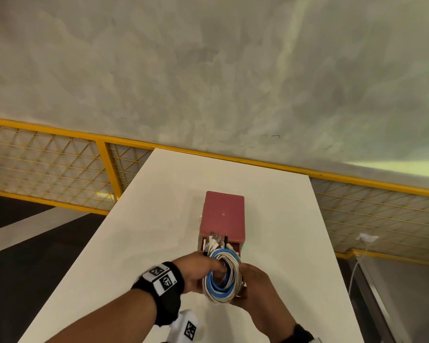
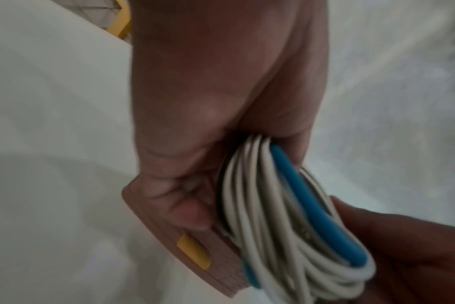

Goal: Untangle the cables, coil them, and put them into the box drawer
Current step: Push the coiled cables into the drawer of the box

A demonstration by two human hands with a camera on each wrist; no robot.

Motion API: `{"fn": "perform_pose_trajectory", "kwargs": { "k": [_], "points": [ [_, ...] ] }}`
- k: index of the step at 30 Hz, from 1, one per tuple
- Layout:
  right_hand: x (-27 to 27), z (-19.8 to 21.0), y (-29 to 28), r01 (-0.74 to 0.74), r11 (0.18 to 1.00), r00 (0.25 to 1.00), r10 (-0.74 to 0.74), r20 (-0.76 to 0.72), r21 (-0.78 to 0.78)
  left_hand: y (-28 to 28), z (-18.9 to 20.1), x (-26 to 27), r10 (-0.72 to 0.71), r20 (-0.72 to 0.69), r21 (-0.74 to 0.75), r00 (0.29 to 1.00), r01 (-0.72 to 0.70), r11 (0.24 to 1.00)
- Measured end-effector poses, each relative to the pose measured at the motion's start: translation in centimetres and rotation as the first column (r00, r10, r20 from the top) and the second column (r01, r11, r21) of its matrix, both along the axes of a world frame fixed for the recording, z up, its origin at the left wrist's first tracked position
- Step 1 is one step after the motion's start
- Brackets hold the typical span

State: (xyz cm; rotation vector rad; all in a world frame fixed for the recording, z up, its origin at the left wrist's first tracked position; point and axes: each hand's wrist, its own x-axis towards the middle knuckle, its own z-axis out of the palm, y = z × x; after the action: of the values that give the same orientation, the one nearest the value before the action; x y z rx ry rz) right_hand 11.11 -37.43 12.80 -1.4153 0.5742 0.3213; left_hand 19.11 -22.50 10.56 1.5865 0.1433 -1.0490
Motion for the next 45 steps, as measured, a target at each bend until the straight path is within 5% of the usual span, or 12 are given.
{"fn": "perform_pose_trajectory", "kwargs": {
  "k": [5,10,15,18,25,30,34,39,42,45],
  "points": [
    [0.6,-1.0,-0.5,-0.002,0.998,1.0,0.0,-0.025,-0.069,-0.9,0.2,0.8,-0.092,0.198,0.225,0.976,0.046,0.973],
    [0.8,-1.6,-0.3,-0.058,0.99,0.994,0.045,-0.097,-0.13,-0.8,-0.4,0.6,-0.27,0.48,0.44,0.835,0.037,0.897],
    [1.1,-1.9,-0.4,-0.088,0.971,0.993,0.068,-0.095,-0.223,-2.7,-1.5,-1.4,-0.469,0.392,0.735,0.791,0.038,0.678],
    [1.5,-1.6,-0.4,-0.13,0.938,0.991,0.113,-0.071,-0.323,-2.4,-1.4,-1.4,-0.549,0.407,0.788,0.73,0.024,0.616],
    [3.4,-1.7,0.4,-0.11,0.828,0.986,0.159,0.042,-0.55,-0.7,-2.0,0.4,-0.615,0.566,0.77,0.549,-0.086,0.632],
    [4.1,-1.8,1.1,-0.119,0.611,0.96,0.272,0.066,-0.782,-0.3,-3.4,2.1,-0.332,0.759,0.521,0.56,-0.218,0.825],
    [4.5,-2.4,1.5,-0.17,0.471,0.945,0.326,-0.008,-0.866,-0.5,-3.9,2.4,-0.327,0.805,0.516,0.494,-0.312,0.798],
    [4.6,-2.7,1.0,-0.15,0.517,0.952,0.304,0.017,-0.842,0.4,-3.9,1.3,-0.342,0.796,0.526,0.498,-0.293,0.798],
    [4.9,-3.5,1.1,-0.086,0.572,0.962,0.259,0.08,-0.816,1.3,-4.5,-0.6,-0.491,0.696,0.621,0.524,-0.097,0.777],
    [4.6,-5.2,1.1,-0.016,0.592,0.967,0.213,0.138,-0.805,1.4,-5.3,-1.0,-0.602,0.65,0.7,0.463,-0.059,0.711]
  ]
}}
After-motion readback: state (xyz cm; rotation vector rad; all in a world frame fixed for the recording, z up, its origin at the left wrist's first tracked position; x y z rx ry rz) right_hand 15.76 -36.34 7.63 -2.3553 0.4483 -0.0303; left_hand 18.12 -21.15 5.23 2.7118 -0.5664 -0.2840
